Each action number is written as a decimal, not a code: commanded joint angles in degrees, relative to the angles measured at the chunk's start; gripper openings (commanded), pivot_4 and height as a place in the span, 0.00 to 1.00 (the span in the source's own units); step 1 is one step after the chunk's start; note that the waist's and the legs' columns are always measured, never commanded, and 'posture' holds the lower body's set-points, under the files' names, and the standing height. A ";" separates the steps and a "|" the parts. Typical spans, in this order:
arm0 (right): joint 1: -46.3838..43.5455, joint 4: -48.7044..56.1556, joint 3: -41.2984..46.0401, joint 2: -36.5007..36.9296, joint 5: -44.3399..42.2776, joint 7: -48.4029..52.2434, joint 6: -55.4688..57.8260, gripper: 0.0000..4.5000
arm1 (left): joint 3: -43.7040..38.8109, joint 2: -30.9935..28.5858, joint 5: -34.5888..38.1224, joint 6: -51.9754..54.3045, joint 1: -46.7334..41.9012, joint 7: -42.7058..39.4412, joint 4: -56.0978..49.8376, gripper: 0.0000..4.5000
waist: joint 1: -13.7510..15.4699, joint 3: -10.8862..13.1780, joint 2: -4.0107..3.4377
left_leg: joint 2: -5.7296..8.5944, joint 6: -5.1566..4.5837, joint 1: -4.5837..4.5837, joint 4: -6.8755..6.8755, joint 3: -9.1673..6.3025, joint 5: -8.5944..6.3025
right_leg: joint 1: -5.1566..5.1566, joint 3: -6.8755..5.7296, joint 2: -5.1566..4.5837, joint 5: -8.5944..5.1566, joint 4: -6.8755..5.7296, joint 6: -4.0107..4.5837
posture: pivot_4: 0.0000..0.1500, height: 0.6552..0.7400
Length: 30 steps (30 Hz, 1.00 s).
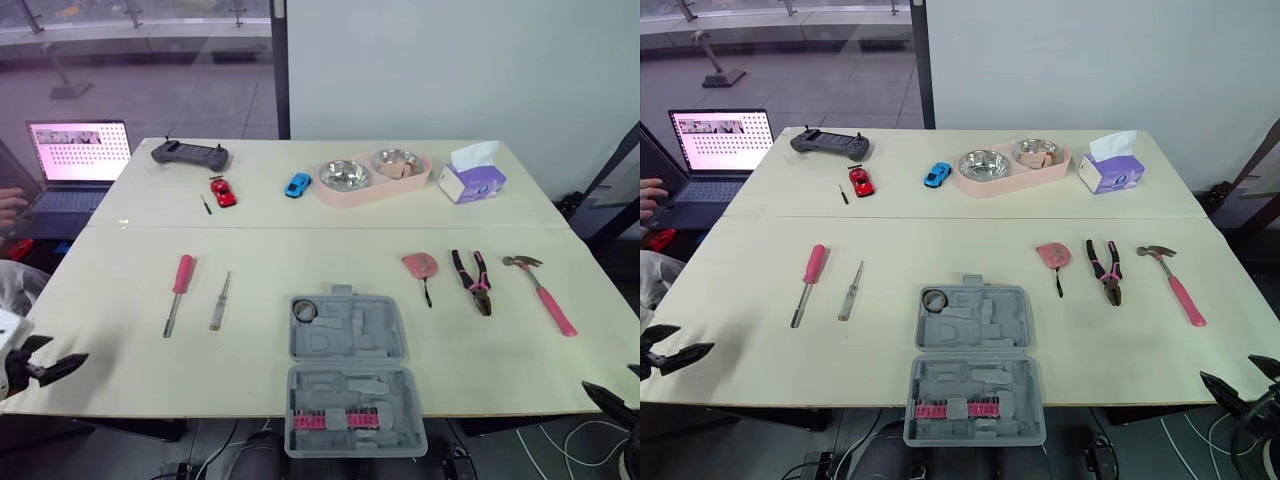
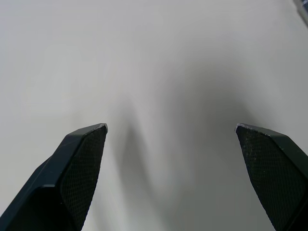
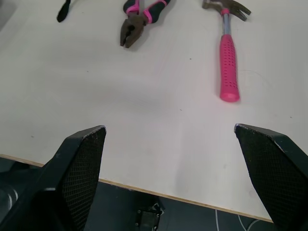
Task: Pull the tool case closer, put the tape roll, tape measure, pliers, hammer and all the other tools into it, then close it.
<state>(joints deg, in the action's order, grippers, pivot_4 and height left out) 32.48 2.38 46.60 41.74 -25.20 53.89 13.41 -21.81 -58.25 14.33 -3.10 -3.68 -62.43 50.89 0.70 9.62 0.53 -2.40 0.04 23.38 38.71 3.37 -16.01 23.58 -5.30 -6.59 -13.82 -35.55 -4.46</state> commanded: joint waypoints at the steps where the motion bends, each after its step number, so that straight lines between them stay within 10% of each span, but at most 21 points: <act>1: -0.57 0.25 -0.14 0.04 0.16 0.10 -1.82 1.00 | -1.47 0.48 1.33 -0.22 1.09 0.02 -2.83 0.99 | 0.00 -0.05 -0.07 | 0.00 0.00 -0.02 -0.04 0.05 0.00 | 0.01 -0.02 -0.07 0.00 0.00 0.00 | 1.00 1.00; 10: 2.99 12.79 -0.32 -2.06 -2.94 -1.79 4.02 1.00 | 1.30 4.23 1.94 5.03 3.01 -1.23 -14.77 0.99 | 0.07 -0.14 -0.17 | -0.01 -0.17 -0.05 -0.47 0.51 0.16 | 0.06 -0.08 -0.09 0.01 -0.02 -0.02 | 1.00 1.00; 20: 6.70 47.05 -6.76 -10.50 -19.33 -20.31 24.30 1.00 | 11.32 12.74 9.30 24.74 11.64 0.50 -58.75 0.99 | -0.12 -0.41 -0.04 | -0.18 -0.14 -0.11 -0.49 0.79 0.14 | 0.11 0.08 -0.17 0.05 0.04 0.04 | 1.00 1.00; 30: -11.61 47.15 -36.06 -22.19 4.21 -53.89 31.13 1.00 | 10.01 17.63 19.16 17.21 12.12 -6.63 -71.51 0.99 | -0.11 -0.50 -0.11 | -0.28 -0.13 0.02 -0.52 1.14 0.19 | 0.60 0.18 0.18 0.15 -0.07 0.23 | 1.00 1.00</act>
<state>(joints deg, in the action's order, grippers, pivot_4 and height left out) 21.73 49.90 12.43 20.21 -25.16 3.95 44.63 -10.31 -40.35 30.50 14.29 8.54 -67.78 -18.84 0.58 9.12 0.42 -2.69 -0.10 23.40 38.18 4.51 -15.82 24.20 -5.11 -6.38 -13.67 -35.62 -4.23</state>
